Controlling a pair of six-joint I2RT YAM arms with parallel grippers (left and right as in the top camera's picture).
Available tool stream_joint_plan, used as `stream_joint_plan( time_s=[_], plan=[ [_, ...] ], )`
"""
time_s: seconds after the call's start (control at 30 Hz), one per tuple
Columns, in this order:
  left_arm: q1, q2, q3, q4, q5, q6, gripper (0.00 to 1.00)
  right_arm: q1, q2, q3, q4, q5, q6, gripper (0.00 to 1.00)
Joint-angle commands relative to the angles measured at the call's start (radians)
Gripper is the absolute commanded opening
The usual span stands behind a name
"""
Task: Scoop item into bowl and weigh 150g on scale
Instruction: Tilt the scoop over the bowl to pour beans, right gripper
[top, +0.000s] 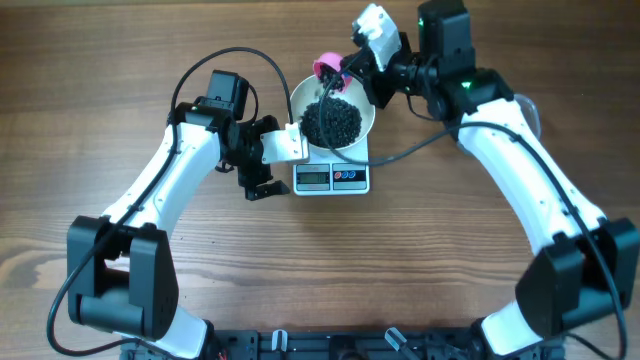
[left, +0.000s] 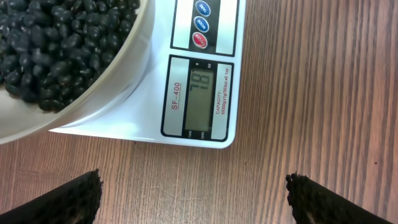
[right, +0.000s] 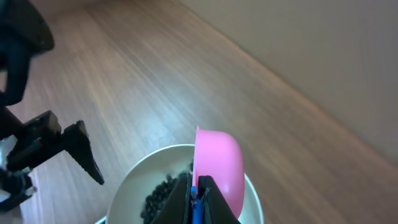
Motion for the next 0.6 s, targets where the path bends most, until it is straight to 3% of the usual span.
stream_joint_plan(
  time_s=[0.0, 0.57],
  plan=[
    [0.0, -0.007, -0.007, 0.0, 0.023, -0.009, 1.0, 0.03, -0.056, 0.029, -0.011, 0.094, -0.101, 0.04],
    [0.0, -0.007, -0.007, 0.0, 0.023, -0.009, 1.0, 0.039, -0.064, 0.029, -0.015, 0.101, -0.142, 0.04]
  ],
)
